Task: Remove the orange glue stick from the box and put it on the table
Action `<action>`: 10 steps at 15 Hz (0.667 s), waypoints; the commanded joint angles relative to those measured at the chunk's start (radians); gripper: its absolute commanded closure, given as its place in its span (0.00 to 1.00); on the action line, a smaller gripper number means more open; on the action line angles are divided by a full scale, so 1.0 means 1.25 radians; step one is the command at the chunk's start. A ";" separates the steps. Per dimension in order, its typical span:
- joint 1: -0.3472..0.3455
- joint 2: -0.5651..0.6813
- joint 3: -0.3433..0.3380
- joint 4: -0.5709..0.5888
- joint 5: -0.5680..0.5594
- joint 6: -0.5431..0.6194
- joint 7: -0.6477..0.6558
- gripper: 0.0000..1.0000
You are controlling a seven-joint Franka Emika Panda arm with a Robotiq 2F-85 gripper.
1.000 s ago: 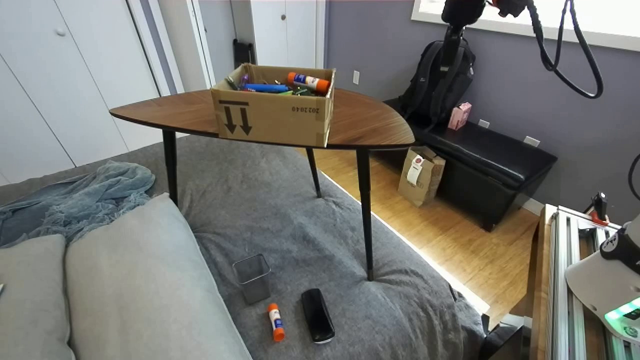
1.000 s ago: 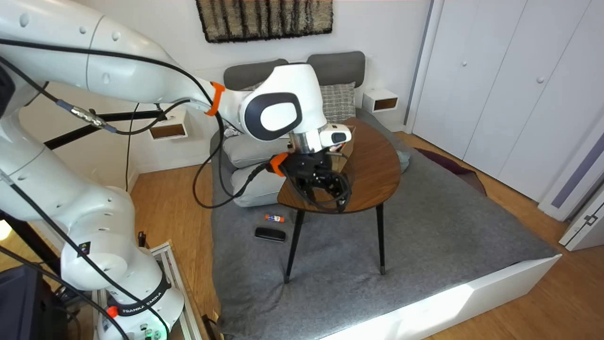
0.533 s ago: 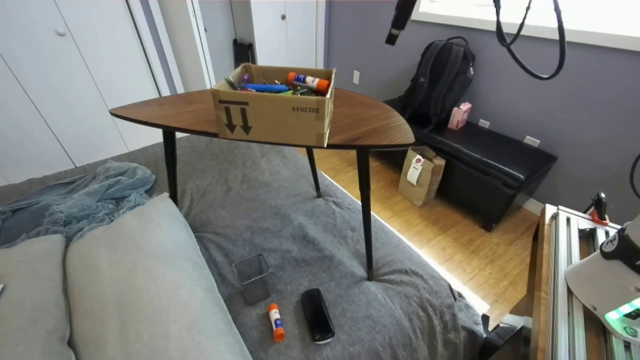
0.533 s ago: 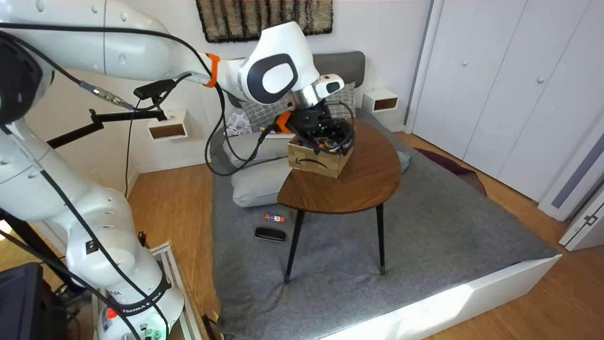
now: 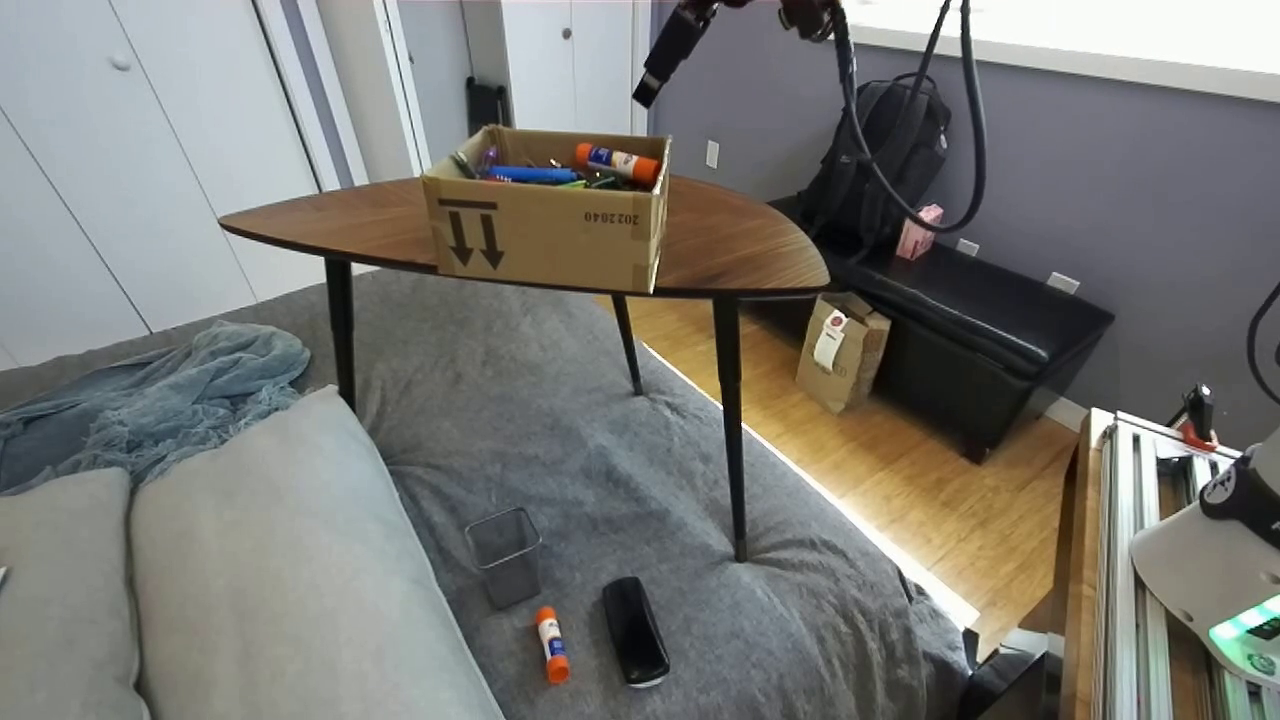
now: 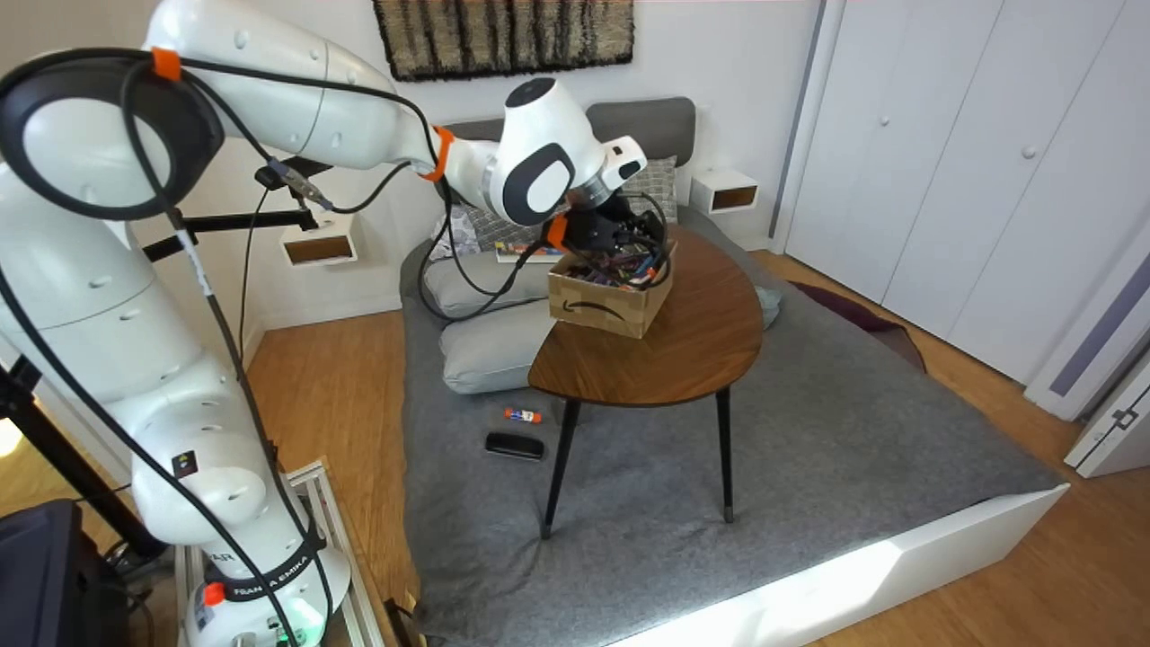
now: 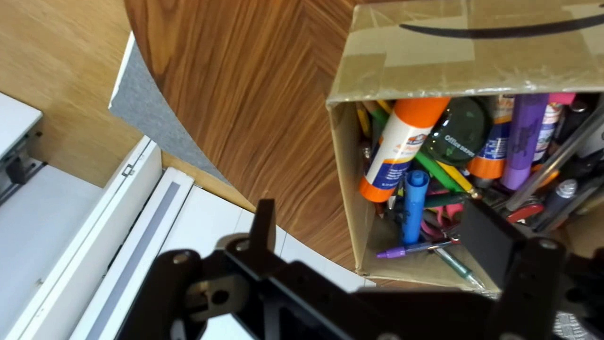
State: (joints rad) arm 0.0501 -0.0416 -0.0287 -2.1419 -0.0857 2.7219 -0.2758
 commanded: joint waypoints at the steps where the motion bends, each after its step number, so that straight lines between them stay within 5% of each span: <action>1: -0.009 0.015 0.014 0.006 0.000 0.009 0.004 0.00; 6: -0.015 0.028 0.009 0.024 0.023 0.014 -0.002 0.00; 10: 0.000 0.038 0.008 0.019 0.146 0.061 -0.033 0.00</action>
State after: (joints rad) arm 0.0416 -0.0088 -0.0237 -2.1215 -0.0071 2.7513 -0.2830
